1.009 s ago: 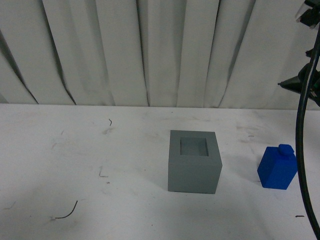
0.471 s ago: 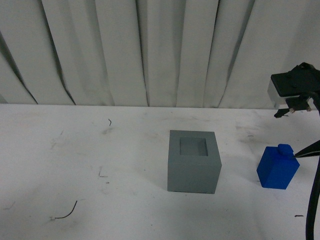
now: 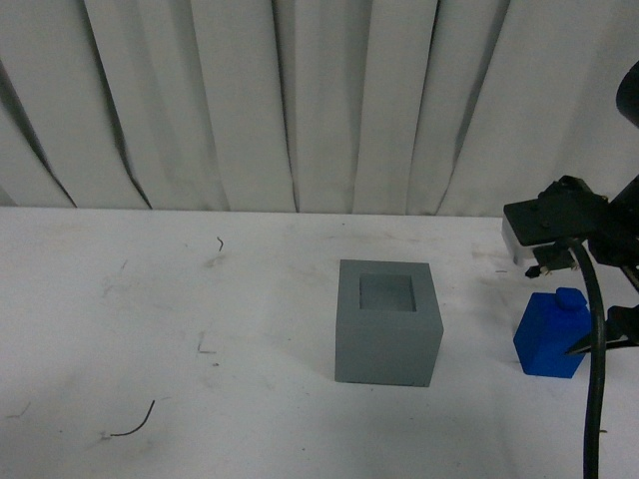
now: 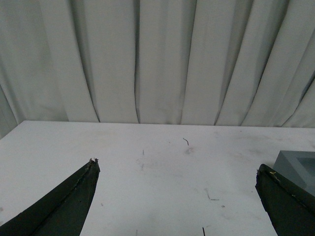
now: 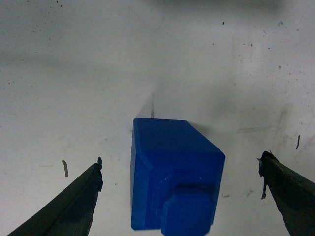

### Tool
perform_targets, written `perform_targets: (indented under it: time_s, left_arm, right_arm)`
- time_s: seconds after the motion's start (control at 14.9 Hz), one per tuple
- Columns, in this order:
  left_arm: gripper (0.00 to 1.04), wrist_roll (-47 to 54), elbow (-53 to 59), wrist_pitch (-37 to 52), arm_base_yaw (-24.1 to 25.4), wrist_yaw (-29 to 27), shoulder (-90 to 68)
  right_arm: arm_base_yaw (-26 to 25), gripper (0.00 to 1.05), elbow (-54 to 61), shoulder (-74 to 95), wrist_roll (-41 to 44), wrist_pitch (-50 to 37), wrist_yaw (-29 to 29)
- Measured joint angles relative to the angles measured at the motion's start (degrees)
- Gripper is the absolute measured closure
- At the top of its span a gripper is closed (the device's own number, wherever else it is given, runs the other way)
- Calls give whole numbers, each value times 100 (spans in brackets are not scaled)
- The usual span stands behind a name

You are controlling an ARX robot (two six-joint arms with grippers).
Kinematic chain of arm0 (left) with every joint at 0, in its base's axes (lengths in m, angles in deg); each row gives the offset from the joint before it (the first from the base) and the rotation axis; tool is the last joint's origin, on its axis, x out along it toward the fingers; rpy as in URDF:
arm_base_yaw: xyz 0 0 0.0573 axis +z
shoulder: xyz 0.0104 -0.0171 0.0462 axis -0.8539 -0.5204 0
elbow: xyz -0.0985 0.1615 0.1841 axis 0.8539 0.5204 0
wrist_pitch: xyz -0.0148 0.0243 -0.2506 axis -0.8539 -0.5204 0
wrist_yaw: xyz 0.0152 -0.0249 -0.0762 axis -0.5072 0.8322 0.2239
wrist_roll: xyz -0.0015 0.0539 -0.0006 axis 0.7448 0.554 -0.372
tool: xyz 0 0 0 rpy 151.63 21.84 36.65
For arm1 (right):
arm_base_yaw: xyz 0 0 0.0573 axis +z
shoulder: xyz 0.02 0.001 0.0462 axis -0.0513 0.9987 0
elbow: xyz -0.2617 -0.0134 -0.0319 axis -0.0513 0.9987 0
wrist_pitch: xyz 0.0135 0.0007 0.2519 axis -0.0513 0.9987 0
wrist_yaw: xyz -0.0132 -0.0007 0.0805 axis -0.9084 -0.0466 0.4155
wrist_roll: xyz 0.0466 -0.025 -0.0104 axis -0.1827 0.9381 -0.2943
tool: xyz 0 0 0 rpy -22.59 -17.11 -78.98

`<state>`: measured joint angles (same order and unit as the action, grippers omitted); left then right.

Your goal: Insert blue part into gray base

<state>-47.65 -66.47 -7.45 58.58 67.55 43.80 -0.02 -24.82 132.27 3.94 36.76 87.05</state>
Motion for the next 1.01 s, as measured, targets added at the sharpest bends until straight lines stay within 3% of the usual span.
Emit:
perform_targets:
  time_s: [1.01]
  left_arm:
    - [7, -2, 0, 0, 0, 0, 0]
  right_arm:
    - [63, 6, -179, 396, -391, -31, -479]
